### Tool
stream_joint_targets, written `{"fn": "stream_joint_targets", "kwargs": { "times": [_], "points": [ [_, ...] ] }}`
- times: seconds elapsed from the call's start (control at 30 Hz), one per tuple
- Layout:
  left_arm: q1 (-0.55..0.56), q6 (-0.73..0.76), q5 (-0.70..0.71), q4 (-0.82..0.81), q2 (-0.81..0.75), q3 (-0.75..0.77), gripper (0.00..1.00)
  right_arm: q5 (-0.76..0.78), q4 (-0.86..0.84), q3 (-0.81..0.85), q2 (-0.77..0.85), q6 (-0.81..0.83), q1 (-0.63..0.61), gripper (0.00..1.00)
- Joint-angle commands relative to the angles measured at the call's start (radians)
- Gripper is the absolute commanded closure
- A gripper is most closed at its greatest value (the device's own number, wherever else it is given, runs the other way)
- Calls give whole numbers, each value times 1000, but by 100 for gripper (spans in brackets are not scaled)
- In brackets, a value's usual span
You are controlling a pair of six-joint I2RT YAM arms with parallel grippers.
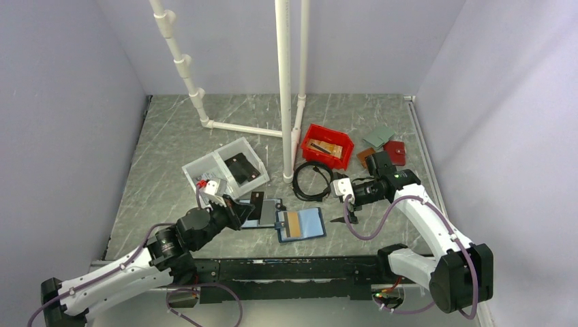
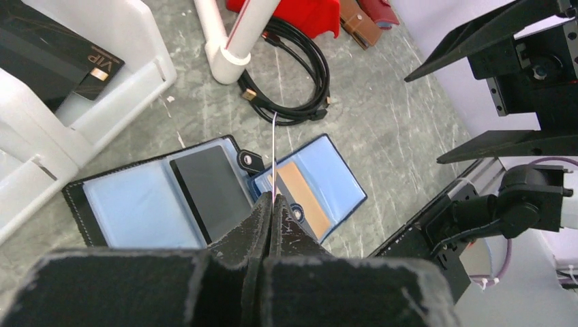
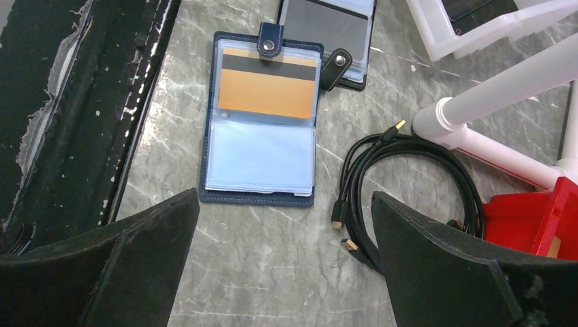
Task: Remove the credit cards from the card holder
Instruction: Place the credit card in the storage box.
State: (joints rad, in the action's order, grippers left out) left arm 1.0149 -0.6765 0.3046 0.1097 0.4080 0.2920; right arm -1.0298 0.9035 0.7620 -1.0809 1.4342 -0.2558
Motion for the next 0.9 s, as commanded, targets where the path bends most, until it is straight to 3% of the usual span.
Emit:
{"fn": "stream_joint_targets", "kwargs": {
  "times": [0.0,0.87],
  "points": [
    [-1,58,82,-18,-23,38,100,-21,-25,13,-5,-1,4,0],
    [-38,188,151,-102,93,83,100,-12,-28,13,-13,-4,4,0]
  ]
}}
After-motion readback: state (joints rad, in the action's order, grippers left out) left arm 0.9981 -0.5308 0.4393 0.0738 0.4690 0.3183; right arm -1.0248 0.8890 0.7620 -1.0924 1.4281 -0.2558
